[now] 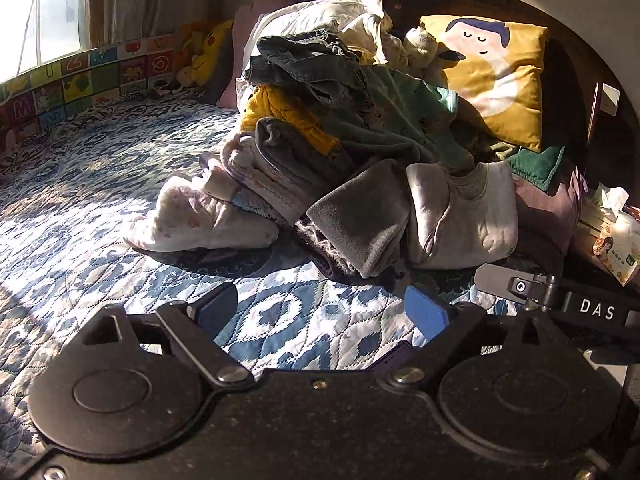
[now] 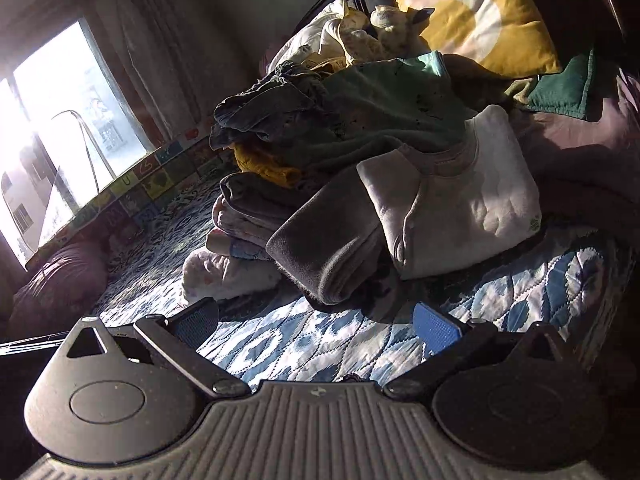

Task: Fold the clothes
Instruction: 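Reach both tools to the clothes pile and grasp the white garment with the left tool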

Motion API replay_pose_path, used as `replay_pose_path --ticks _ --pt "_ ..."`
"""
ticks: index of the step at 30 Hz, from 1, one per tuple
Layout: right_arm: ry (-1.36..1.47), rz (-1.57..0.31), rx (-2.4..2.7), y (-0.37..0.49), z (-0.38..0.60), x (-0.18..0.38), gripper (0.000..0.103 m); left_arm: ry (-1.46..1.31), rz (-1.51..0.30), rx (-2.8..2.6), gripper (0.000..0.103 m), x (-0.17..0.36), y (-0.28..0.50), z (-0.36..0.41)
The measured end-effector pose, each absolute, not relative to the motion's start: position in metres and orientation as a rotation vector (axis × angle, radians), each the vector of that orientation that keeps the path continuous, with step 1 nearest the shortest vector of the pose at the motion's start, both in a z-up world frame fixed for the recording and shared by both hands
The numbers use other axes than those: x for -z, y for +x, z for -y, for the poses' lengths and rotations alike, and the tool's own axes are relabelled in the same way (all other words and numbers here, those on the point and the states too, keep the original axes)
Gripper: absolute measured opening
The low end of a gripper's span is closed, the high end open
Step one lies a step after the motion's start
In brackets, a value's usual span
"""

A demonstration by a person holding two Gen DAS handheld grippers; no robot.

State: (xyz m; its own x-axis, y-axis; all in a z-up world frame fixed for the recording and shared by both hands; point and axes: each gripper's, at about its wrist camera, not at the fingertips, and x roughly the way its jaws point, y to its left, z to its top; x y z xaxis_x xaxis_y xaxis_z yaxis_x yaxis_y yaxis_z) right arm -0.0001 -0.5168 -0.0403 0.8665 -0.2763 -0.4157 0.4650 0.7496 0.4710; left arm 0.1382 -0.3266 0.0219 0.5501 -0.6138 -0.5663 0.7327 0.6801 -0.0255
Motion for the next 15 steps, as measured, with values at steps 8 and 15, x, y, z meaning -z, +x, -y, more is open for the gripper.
replay_pose_path --ticks 8,15 --pt "0.662 -0.284 0.444 -0.015 0.571 0.065 0.103 0.293 -0.545 1.002 0.069 -0.007 0.156 0.449" --pt "0.739 -0.281 0.457 -0.024 0.604 0.088 0.103 0.299 -0.562 1.011 0.053 0.011 0.19 0.525"
